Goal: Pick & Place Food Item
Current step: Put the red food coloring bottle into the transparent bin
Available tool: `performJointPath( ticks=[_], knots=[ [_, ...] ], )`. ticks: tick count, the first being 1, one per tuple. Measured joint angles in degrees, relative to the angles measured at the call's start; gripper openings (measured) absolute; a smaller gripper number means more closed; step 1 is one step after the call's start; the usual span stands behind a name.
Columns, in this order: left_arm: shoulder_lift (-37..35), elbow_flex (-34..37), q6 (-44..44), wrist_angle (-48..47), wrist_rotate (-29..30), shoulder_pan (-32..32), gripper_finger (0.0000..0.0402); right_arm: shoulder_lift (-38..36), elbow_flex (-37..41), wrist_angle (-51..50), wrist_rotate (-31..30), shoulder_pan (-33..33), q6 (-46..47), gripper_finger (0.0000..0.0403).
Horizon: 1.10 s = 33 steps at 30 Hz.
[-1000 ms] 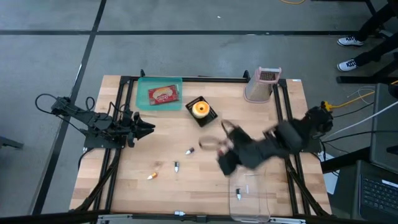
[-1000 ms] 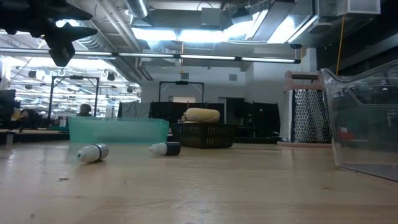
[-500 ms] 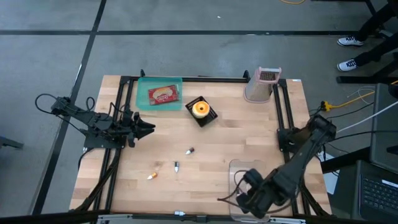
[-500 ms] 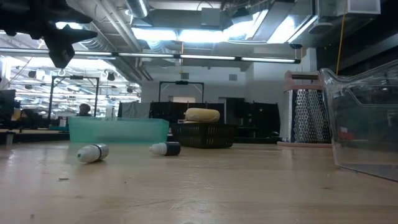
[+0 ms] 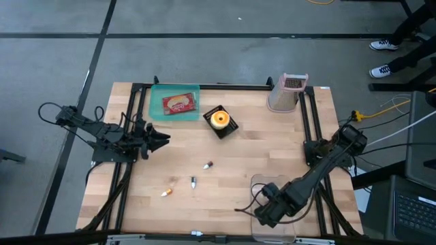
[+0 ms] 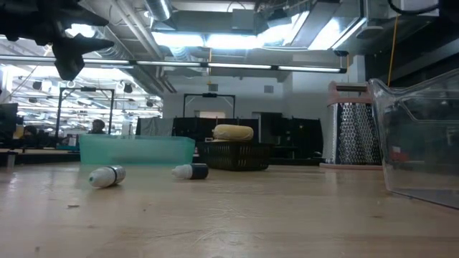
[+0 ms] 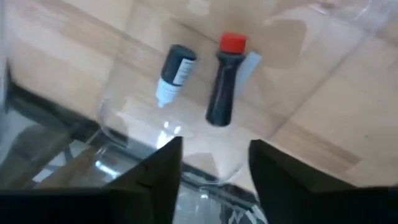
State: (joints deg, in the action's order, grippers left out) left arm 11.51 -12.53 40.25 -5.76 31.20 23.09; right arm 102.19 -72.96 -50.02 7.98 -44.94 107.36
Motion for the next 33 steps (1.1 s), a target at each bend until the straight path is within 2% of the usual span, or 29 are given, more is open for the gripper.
performJointPath(
  ticks=[4,7,9,13,16,19,26,30,33],
  knots=[
    [0.00,0.00,0.34,2.92,1.30,0.00,0.0175,-0.86,-0.01,1.69,-3.10,0.52,-1.55,0.0226],
    [0.89,-0.31,-0.95,5.71,0.57,0.00,0.0181,-4.00,-0.03,2.67,-12.12,0.60,-1.30,0.0239],
    [3.01,-1.57,-0.30,4.38,-0.16,0.00,0.0179,-6.59,-0.03,2.29,-19.21,0.90,-0.76,0.0240],
    [12.21,-6.15,2.83,-3.10,-0.21,-0.07,0.0173,-12.14,-0.07,1.08,-32.65,2.50,0.03,0.0229],
    [21.95,-10.85,5.19,-8.27,-0.98,-1.29,0.0171,-15.68,-0.12,0.72,-39.45,4.37,-2.01,0.0218],
    [32.50,-15.48,5.11,-9.91,-4.54,-3.22,0.0171,-19.08,-0.12,0.73,-41.04,7.19,-7.85,0.0208],
    [55.58,-26.40,5.51,-11.86,-17.22,-8.70,0.0171,-25.28,-0.12,1.02,-41.17,14.54,-23.37,0.0199],
    [65.10,-32.85,5.53,-12.12,-22.04,-10.68,0.0174,-28.11,-0.12,1.52,-40.92,18.48,-30.93,0.0199],
    [70.92,-37.68,6.05,-14.89,-22.38,-11.96,0.0185,-29.50,-0.12,1.58,-39.29,20.84,-36.40,0.0199]
  ],
)
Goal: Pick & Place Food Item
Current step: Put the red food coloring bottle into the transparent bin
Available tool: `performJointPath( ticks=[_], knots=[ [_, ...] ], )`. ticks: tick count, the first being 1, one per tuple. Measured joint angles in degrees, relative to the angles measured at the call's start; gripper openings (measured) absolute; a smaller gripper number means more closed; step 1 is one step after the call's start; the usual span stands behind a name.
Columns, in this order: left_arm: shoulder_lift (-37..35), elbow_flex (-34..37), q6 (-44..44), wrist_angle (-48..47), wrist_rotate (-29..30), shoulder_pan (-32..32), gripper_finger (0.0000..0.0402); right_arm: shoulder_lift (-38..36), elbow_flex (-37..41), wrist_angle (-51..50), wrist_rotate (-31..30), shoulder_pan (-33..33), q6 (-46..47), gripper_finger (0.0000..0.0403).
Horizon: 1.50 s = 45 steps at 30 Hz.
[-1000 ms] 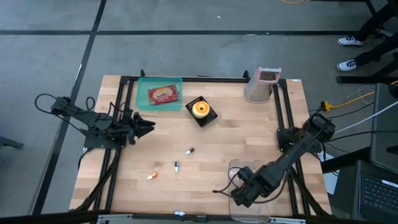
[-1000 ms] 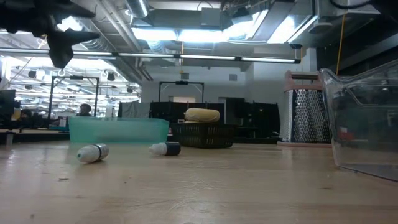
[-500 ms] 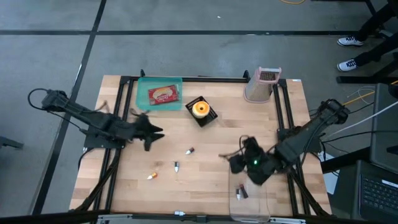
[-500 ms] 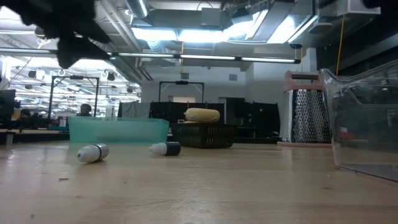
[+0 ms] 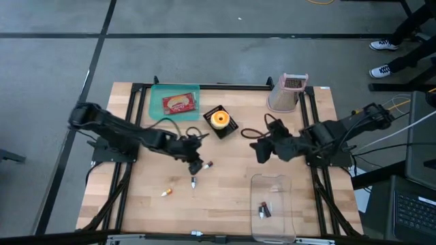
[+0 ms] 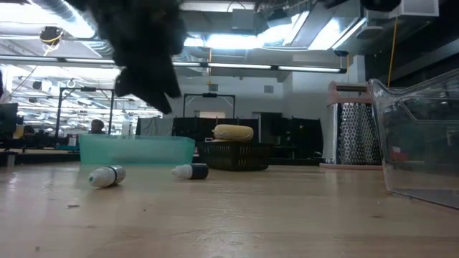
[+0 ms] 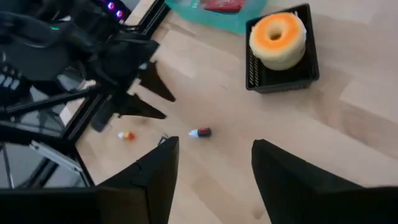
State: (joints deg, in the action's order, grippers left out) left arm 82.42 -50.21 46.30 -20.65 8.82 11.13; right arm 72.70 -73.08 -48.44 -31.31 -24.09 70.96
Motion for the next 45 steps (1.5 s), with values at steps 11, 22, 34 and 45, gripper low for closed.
performJointPath(
  ticks=[11,22,34,45],
  knots=[
    [16.01,-10.29,4.43,-4.82,-2.73,-4.38,0.0197,-1.13,0.00,0.23,11.17,6.66,-18.02,0.0199],
    [21.54,-13.94,4.14,-4.90,-5.55,-3.98,0.0193,-2.53,0.00,0.50,14.25,9.84,-25.04,0.0199],
    [24.71,-13.98,0.48,-5.71,-8.69,-3.67,0.0189,-3.60,0.00,1.40,14.38,11.43,-25.58,0.0199],
    [27.81,-14.34,-1.03,-6.95,-9.65,-3.84,0.0153,-3.60,0.00,2.93,13.78,12.32,-25.32,0.0199]
  ],
)
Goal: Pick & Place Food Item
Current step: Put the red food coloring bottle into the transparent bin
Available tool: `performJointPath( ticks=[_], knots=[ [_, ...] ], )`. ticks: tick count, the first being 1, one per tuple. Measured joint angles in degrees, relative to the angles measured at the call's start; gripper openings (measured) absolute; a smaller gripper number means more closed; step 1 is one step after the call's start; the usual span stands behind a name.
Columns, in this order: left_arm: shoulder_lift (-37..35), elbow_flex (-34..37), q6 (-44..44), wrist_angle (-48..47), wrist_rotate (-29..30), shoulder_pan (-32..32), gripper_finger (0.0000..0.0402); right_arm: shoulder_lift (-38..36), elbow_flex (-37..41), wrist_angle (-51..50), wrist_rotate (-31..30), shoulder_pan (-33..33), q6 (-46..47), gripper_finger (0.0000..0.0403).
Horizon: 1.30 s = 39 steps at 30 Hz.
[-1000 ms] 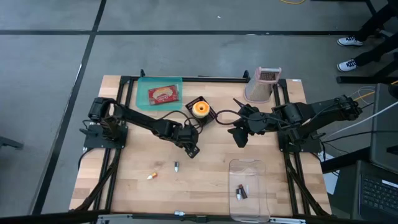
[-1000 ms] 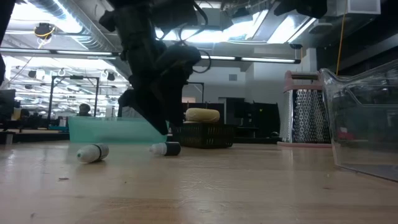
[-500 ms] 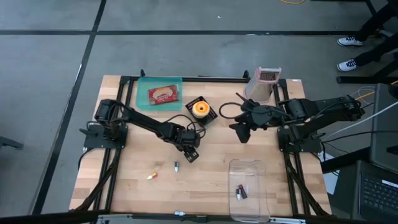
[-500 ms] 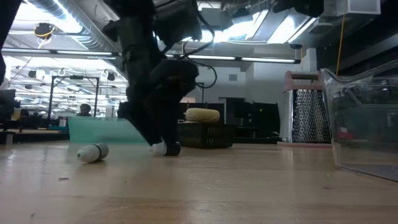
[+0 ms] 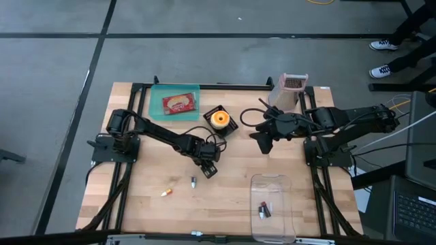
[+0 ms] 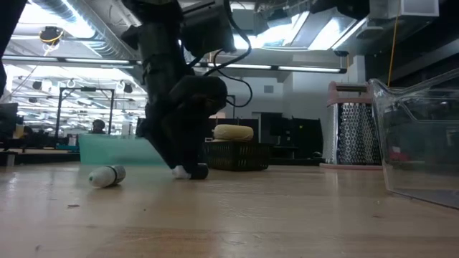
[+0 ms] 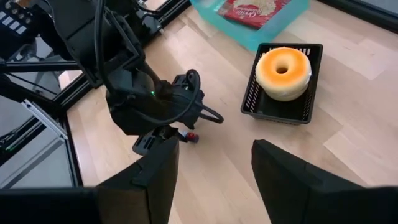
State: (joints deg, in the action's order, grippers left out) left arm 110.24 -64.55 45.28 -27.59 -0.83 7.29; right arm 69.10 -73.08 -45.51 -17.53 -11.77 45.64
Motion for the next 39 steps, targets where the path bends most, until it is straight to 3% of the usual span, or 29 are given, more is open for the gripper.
performJointPath(
  ticks=[6,11,16,24,31,39],
  knots=[
    [0.18,0.20,-0.23,0.87,-0.74,-0.69,0.0101,0.00,0.00,3.01,-0.86,0.02,-0.06,0.0199],
    [-1.92,0.81,-0.40,6.42,-4.06,-2.81,0.0066,-0.24,-0.04,13.30,-1.10,0.02,-4.47,0.0199],
    [-4.72,0.50,-2.11,22.82,-8.46,-5.90,0.0070,-1.91,-3.68,23.00,-3.36,0.00,-12.71,0.0199],
    [-6.08,-0.61,-2.53,56.50,-15.49,-7.83,0.0065,-9.36,-13.84,25.09,-7.78,-2.65,-27.43,0.0199],
    [-4.48,-14.06,-12.37,52.48,-20.49,-7.60,0.0065,-16.77,-14.92,25.59,-11.63,-9.83,-34.37,0.0199],
    [1.10,-29.04,-17.57,46.28,-27.79,-7.82,0.0065,-23.22,1.00,25.48,-26.90,-16.63,-30.54,0.0199]
  ],
)
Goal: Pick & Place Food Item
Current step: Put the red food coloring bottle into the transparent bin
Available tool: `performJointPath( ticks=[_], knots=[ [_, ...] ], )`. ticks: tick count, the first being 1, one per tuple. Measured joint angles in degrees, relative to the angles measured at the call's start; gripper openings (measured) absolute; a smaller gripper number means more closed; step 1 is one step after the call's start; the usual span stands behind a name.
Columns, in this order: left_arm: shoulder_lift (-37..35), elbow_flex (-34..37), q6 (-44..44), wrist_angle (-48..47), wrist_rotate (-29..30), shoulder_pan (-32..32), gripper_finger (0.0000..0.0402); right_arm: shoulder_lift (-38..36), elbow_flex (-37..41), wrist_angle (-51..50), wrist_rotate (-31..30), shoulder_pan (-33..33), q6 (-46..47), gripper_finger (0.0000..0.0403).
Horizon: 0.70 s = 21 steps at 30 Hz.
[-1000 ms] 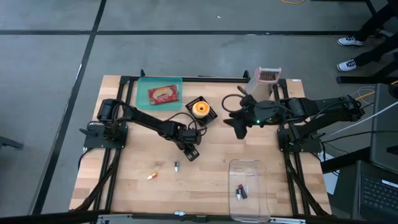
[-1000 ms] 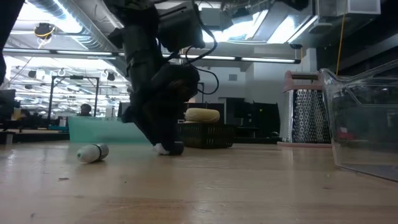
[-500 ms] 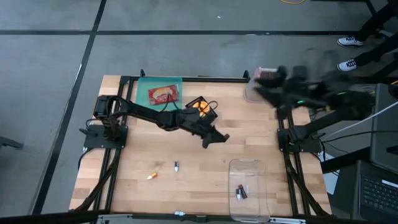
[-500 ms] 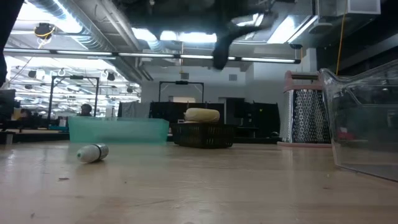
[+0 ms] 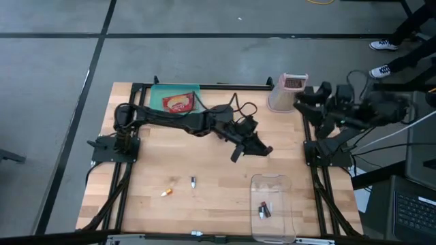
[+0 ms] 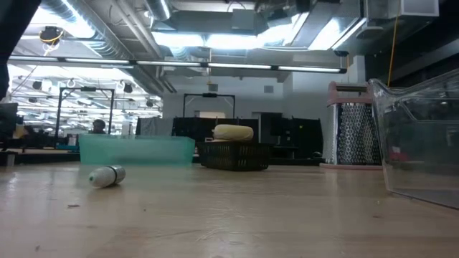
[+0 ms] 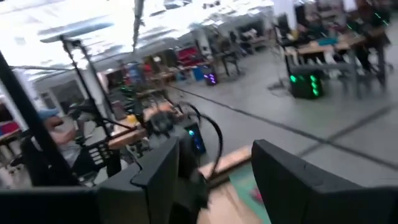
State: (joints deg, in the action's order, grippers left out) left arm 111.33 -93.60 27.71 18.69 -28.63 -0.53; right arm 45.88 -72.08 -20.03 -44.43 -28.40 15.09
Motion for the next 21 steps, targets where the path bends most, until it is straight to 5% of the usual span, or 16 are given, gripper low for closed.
performJointPath(
  ticks=[9,21],
  knots=[
    [7.86,-10.45,-0.62,-2.99,-7.11,0.22,0.0064,-10.33,17.22,5.43,-7.21,-1.18,7.18,0.0199],
    [19.06,-16.27,-0.74,-10.01,-11.59,4.57,0.0064,-19.32,21.71,5.42,-8.69,-1.18,6.69,0.0199]
  ],
)
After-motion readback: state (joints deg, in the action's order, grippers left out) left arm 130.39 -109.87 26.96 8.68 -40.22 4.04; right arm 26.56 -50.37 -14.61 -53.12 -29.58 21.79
